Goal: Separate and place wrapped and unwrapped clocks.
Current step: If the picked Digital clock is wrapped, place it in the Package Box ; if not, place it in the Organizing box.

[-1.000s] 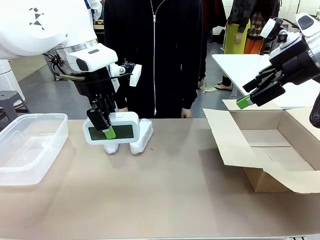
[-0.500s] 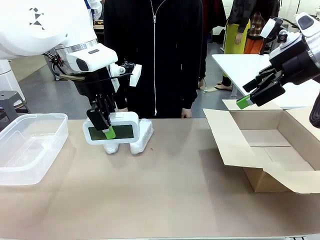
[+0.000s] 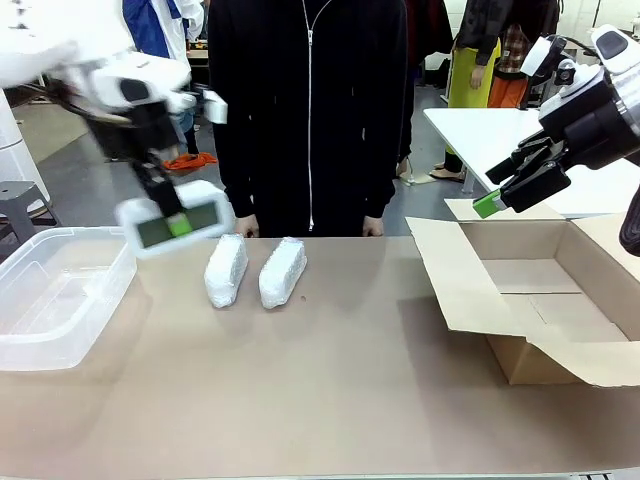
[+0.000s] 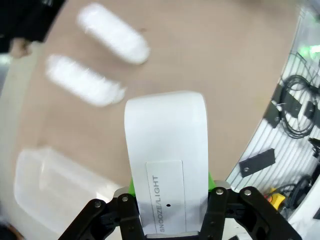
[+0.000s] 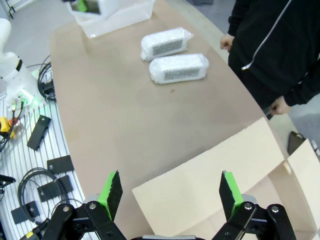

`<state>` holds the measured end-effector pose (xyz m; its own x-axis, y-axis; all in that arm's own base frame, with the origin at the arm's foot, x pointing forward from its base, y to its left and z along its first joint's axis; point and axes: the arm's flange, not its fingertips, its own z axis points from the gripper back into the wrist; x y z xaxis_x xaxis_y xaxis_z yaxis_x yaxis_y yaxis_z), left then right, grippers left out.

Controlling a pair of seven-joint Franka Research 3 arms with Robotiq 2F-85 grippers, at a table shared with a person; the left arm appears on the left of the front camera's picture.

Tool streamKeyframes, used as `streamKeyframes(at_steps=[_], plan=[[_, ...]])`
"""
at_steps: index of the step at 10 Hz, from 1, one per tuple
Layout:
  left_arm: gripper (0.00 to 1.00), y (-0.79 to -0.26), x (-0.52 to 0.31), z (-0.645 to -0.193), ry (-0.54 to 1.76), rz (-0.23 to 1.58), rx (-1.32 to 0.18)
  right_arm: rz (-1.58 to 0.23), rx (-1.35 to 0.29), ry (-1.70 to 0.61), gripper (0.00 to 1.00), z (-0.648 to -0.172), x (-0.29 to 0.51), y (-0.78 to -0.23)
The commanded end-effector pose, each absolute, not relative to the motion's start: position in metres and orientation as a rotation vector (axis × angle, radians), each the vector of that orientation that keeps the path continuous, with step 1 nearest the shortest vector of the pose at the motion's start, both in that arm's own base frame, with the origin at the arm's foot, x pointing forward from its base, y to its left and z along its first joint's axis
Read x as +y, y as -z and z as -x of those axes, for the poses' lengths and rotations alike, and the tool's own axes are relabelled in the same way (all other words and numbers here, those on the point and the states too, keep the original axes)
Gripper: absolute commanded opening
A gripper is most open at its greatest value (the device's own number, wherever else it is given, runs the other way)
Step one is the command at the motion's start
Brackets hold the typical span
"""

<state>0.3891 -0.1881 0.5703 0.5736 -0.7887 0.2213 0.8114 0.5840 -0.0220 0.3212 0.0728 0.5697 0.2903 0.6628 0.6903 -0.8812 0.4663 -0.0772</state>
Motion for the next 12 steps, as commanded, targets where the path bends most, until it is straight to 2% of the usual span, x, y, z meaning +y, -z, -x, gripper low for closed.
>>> streamKeyframes(at_steps=[1, 4, 5, 7, 10, 12], plan=[[0.51, -0.558, -0.115, -0.405, 0.441, 0.133, -0.151, -0.376, -0.735, -1.071, 1.00, -0.321, 0.073, -0.567], [0.51, -0.511, 0.007, -0.433, 0.096, 0.170, -0.128, -0.376, -0.735, -1.071, 1.00, -0.321, 0.073, -0.567], [0.51, -0.500, 0.020, -0.440, -0.005, 0.041, -0.144, -0.376, -0.735, -1.071, 1.00, -0.321, 0.073, -0.567], [0.51, -0.469, 0.044, -0.467, -0.038, -0.054, -0.189, -0.376, -0.735, -1.071, 1.00, -0.321, 0.073, -0.567], [0.51, -0.418, 0.055, -0.499, -0.073, -0.058, -0.139, -0.376, -0.735, -1.071, 1.00, -0.321, 0.073, -0.567], [0.51, -0.420, 0.055, -0.489, -0.036, -0.012, -0.156, -0.376, -0.735, -1.071, 1.00, -0.321, 0.073, -0.567]])
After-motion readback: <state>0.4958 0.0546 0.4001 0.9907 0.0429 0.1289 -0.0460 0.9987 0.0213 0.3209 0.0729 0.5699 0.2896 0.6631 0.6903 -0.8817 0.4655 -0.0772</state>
